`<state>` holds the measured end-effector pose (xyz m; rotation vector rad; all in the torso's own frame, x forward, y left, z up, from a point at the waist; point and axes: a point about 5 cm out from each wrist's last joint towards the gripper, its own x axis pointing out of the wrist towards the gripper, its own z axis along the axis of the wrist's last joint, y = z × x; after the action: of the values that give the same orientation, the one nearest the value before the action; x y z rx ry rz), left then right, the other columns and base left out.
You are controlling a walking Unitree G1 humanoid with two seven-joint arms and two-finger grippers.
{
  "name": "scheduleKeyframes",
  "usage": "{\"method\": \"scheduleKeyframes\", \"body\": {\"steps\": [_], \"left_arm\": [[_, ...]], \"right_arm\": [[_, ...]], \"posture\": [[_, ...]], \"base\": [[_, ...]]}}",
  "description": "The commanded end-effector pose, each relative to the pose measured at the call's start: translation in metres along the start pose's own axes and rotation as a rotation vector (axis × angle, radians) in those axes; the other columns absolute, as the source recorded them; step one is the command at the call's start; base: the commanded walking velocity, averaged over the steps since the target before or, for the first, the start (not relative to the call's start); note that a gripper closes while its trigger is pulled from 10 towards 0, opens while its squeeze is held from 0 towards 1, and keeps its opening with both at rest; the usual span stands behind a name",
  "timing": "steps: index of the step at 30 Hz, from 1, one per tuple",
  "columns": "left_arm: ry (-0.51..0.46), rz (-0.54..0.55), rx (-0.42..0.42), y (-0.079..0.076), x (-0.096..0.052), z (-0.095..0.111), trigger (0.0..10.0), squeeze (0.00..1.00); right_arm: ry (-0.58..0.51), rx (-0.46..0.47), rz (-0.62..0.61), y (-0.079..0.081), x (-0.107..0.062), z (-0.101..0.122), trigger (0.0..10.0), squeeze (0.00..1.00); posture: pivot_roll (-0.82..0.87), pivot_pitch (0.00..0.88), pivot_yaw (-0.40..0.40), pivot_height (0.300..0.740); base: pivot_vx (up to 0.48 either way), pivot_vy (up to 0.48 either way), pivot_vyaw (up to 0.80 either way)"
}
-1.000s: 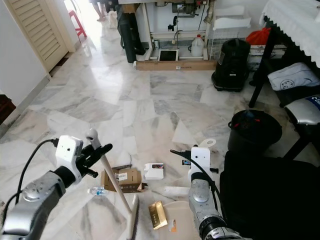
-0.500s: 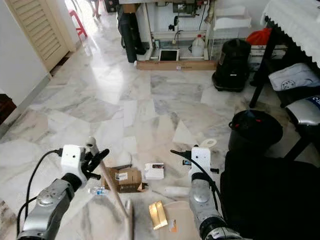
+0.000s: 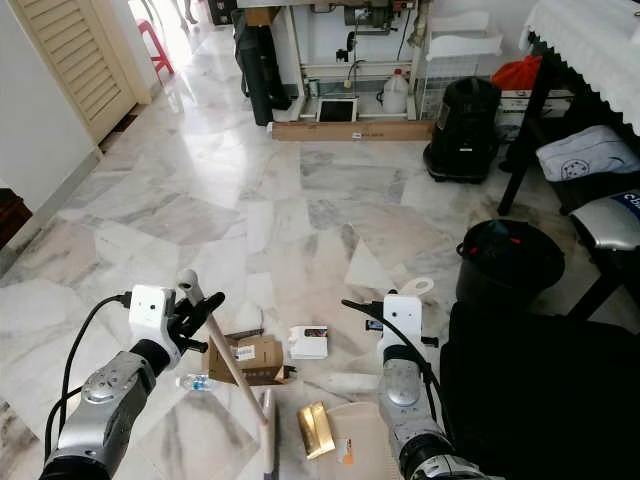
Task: Sweep floor
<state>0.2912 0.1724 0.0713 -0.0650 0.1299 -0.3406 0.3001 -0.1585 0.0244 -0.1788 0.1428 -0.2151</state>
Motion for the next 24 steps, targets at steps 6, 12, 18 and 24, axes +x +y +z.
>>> {"method": "scheduleKeyframes", "body": {"steps": [6,12,18,24], "left_arm": [[0.044,-0.057,-0.034,0.001,0.0,-0.006,10.0,0.0],[0.097,-0.119,-0.075,-0.006,0.0,-0.014,10.0,0.0],[0.092,-0.132,-0.129,-0.003,0.002,-0.01,10.0,0.0],[0.048,-0.205,-0.245,-0.004,0.004,0.007,10.0,0.0]], "right_arm": [[0.114,-0.024,-0.013,-0.003,-0.012,-0.024,10.0,0.0],[0.113,-0.025,-0.014,-0.003,-0.011,-0.023,10.0,0.0],[0.113,-0.025,-0.015,-0.003,-0.012,-0.024,10.0,0.0],[0.112,-0.022,-0.01,-0.002,-0.012,-0.023,10.0,0.0]], "posture": [[0.12,0.062,0.096,0.74],[0.12,0.063,0.096,0.74],[0.13,0.062,0.101,0.74],[0.13,0.06,0.101,0.74]], "base": [[0.0,0.0,0.0],[0.0,0.0,0.0],[0.0,0.0,0.0],[0.0,0.0,0.0]]}}
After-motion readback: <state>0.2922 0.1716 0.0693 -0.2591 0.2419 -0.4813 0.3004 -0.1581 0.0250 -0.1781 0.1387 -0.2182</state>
